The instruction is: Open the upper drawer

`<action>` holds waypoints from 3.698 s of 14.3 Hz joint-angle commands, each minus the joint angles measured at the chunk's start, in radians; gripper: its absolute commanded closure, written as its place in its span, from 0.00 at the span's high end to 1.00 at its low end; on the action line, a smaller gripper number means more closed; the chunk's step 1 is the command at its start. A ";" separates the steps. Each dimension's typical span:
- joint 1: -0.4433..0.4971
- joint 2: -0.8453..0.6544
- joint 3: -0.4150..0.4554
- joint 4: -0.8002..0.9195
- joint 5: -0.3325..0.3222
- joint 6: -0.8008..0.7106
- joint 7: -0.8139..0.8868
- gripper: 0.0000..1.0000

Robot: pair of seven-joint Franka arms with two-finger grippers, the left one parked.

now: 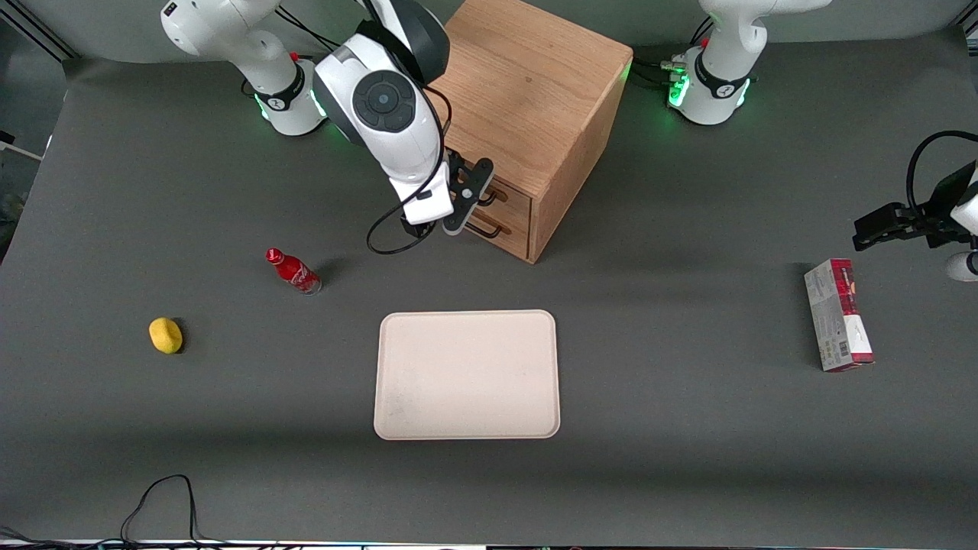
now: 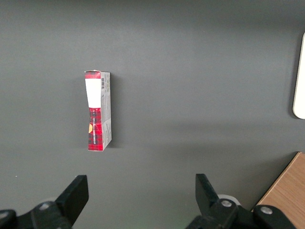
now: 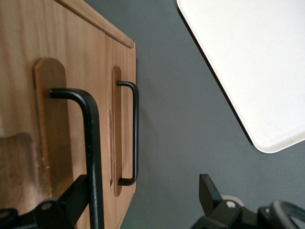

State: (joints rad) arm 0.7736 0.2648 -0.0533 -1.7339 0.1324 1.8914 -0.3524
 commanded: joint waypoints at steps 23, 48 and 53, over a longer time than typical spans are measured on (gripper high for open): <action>-0.128 0.094 -0.014 0.083 -0.060 0.058 -0.169 1.00; -0.298 0.263 -0.014 0.350 -0.059 -0.061 -0.254 1.00; -0.296 0.254 -0.014 0.378 -0.056 -0.072 -0.235 1.00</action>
State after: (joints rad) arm 0.4847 0.5081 -0.0706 -1.4191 0.0804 1.8529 -0.5828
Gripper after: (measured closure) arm 0.000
